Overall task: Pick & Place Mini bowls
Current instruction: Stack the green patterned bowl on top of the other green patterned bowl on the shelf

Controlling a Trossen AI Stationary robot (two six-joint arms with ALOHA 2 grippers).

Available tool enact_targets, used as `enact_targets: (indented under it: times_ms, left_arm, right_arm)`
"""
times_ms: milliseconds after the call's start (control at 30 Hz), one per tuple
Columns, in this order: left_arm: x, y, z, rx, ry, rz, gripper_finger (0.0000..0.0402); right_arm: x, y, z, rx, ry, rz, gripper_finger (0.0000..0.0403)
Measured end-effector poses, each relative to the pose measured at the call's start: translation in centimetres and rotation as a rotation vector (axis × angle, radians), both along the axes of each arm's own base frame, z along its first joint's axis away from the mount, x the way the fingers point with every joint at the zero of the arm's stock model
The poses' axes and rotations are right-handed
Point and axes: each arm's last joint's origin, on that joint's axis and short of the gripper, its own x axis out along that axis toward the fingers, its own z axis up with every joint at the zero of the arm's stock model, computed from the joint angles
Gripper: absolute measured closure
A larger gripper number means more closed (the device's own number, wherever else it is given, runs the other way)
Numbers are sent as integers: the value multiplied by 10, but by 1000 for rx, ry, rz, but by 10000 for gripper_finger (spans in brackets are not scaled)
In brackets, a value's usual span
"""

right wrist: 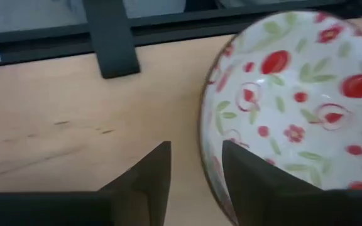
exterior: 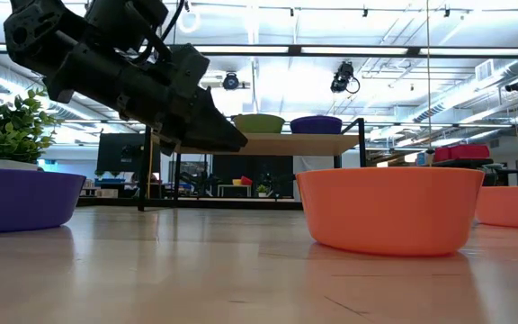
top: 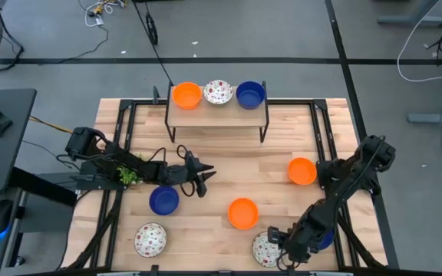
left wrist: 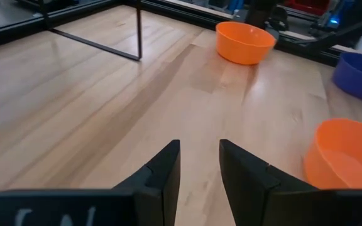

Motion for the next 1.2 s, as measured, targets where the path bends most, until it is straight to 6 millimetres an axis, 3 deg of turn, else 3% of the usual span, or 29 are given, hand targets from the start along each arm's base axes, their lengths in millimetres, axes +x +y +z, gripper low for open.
enact_targets:
  times_ms: [367, 1200]
  left_arm:
    - [-1, -5, 0, 0, -4, -15, 287]
    - [-1, -6, 0, -5, -1, -17, 287]
  right_arm:
    - [-1, -1, 6, 4, -27, -23, 338]
    - [-8, 2, 17, -1, -84, -17, 343]
